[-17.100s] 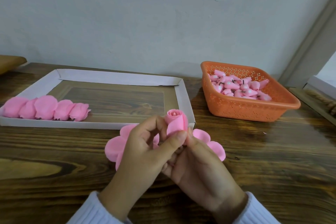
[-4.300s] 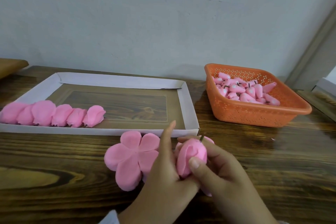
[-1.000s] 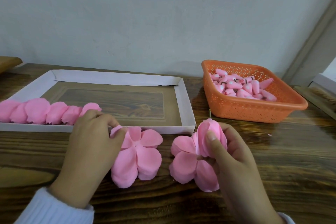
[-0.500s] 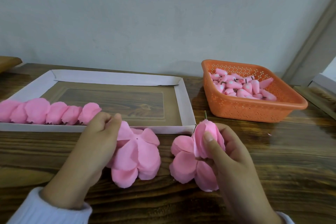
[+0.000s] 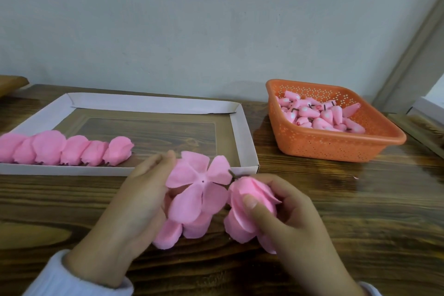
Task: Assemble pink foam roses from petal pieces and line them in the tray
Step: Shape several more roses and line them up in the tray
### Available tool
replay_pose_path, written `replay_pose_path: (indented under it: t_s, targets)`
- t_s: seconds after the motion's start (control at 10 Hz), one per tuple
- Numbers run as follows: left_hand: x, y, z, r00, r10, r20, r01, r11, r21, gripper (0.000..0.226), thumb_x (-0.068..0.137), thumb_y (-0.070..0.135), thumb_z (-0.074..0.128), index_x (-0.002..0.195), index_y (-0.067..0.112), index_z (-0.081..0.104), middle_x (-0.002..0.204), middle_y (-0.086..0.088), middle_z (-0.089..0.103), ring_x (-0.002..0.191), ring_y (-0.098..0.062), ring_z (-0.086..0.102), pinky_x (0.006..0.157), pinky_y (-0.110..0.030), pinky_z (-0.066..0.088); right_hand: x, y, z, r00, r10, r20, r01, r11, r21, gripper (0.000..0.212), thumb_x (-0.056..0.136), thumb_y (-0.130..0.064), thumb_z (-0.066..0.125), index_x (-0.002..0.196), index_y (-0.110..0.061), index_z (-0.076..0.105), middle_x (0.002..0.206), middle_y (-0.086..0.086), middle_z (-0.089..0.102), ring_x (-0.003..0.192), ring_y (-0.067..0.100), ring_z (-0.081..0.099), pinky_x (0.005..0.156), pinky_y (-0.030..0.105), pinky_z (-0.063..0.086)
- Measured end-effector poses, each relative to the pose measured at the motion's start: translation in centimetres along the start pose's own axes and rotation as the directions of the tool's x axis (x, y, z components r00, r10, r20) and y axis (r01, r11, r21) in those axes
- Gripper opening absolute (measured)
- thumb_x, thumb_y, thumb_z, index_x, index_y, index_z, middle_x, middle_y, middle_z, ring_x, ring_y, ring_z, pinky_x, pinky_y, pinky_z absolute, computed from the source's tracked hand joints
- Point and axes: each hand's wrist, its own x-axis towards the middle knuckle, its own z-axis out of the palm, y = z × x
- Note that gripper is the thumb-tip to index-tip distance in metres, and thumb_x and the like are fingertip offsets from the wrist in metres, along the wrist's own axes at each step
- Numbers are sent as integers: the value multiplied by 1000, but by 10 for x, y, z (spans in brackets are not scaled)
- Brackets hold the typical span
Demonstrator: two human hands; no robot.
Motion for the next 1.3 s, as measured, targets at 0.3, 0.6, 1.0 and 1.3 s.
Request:
replay_pose_path:
  t_s: [0.3,0.6,1.0,1.3]
  targets:
    - [-9,-4,16,991,-31,132,39,998,-55,27,102,15,32,78,9,42,41,-1,42,26,-9,32,31,-12,24,-3,2,4,997,-56,51,70,928,-367,23,82,-26,72,101,-39,70,90,-34,65,89,-15,57,69,1,40]
    - [-7,-18,23,886,336,319,-398,904,155,35,99,47,35,81,23,53,96,9,74,102,-7,66,85,-30,52,-2,6,2,999,-15,-30,6,963,-268,25,73,-43,62,90,-28,70,72,-11,66,64,-1,57,58,12,40]
    - [-18,-12,25,816,488,310,-500,865,-45,33,87,41,52,119,35,58,113,-1,71,112,-17,63,89,-23,50,-2,-2,2,992,75,102,-90,984,155,29,68,-27,72,94,-39,72,60,-1,66,48,2,56,49,11,41]
    - [-19,-13,29,821,440,364,-463,886,-27,18,83,27,59,100,27,64,99,-2,74,62,-27,70,55,-26,56,7,9,10,935,180,305,-310,832,460,16,62,-30,66,61,-17,74,58,3,66,55,14,65,54,25,53]
